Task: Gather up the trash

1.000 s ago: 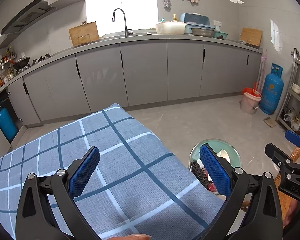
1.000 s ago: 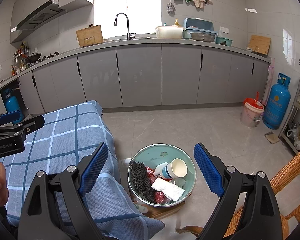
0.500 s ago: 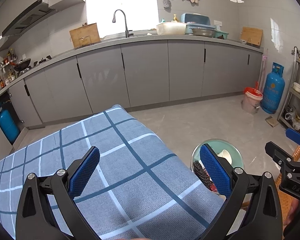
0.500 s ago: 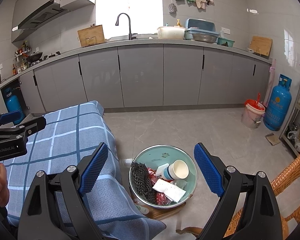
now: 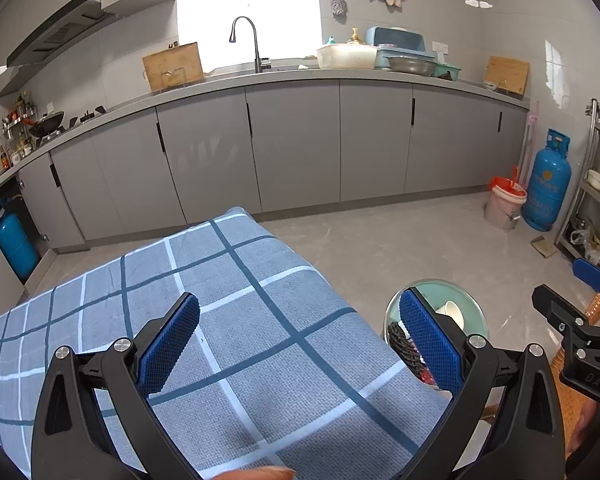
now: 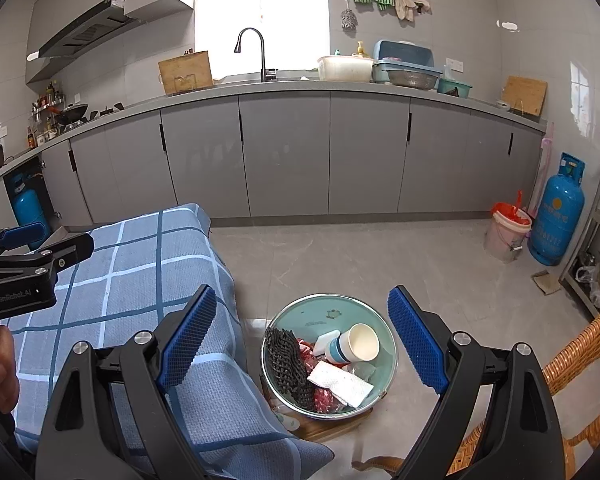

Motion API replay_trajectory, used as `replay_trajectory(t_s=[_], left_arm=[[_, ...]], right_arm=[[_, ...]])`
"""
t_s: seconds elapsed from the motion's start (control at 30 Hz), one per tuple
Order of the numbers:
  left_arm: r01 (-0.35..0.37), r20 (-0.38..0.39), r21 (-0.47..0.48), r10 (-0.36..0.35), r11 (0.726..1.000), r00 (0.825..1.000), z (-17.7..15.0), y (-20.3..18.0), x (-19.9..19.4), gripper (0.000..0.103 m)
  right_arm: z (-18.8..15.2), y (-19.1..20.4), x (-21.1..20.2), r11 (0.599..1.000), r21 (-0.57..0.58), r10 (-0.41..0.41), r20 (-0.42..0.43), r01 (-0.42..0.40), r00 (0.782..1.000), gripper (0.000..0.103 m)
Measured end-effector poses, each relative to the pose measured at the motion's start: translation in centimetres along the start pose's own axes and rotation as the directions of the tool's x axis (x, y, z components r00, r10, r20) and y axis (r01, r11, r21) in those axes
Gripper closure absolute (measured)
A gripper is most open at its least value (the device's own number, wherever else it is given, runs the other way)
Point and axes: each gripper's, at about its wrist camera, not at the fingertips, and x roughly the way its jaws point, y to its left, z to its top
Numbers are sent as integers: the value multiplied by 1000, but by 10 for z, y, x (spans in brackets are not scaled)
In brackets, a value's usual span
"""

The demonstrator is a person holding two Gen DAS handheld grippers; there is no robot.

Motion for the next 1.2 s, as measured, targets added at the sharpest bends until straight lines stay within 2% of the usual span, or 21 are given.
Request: replay_trajectory(t_s=[1.2], left_arm=[[-11,-8,3,11,1000,1000,-4,-1,4,4]], right_arm=[[-6,-2,3,1000,2,3,-14,-3,1000,16]])
